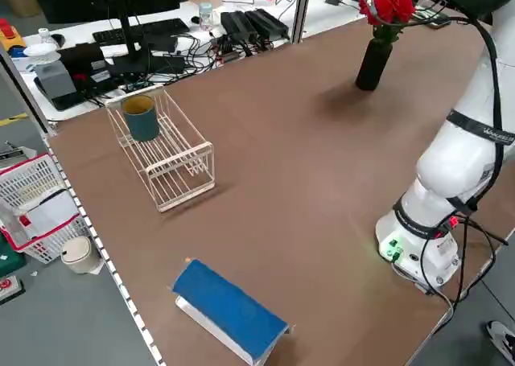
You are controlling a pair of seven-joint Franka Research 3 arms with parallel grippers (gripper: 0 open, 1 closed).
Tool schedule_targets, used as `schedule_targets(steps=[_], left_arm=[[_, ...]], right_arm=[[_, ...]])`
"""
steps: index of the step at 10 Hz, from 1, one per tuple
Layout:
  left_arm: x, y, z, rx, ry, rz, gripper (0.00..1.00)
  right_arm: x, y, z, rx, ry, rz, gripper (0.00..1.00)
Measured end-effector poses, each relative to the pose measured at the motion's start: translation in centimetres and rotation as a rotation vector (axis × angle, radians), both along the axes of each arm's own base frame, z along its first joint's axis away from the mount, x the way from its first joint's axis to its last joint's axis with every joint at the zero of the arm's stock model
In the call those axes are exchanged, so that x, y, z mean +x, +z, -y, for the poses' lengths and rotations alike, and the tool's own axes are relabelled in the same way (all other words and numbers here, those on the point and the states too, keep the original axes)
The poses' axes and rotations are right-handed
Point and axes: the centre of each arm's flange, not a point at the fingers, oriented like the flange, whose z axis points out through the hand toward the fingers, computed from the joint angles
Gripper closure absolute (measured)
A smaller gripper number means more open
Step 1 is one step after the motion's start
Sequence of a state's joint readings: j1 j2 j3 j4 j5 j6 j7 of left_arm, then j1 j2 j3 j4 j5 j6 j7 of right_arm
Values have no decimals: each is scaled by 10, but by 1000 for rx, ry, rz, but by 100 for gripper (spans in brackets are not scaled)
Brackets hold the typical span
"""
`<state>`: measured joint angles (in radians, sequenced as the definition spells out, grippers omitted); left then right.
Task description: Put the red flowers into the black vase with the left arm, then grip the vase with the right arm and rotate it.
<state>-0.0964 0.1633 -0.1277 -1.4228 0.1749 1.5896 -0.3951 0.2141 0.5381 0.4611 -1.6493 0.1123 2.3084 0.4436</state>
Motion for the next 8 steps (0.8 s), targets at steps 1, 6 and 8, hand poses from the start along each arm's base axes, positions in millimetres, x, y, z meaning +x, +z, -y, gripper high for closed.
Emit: schedule_targets(steps=[1, 6, 8], left_arm=[[-4, -8, 7, -1, -58, -27, 17], [-12, -13, -16, -149, -98, -78, 0], [-13, -12, -13, -142, -111, -76, 0]], right_arm=[[-1, -6, -1, 0, 1, -3, 0], [-3, -14, -3, -13, 14, 1, 27], [-4, -13, -4, -35, 37, 25, 29]])
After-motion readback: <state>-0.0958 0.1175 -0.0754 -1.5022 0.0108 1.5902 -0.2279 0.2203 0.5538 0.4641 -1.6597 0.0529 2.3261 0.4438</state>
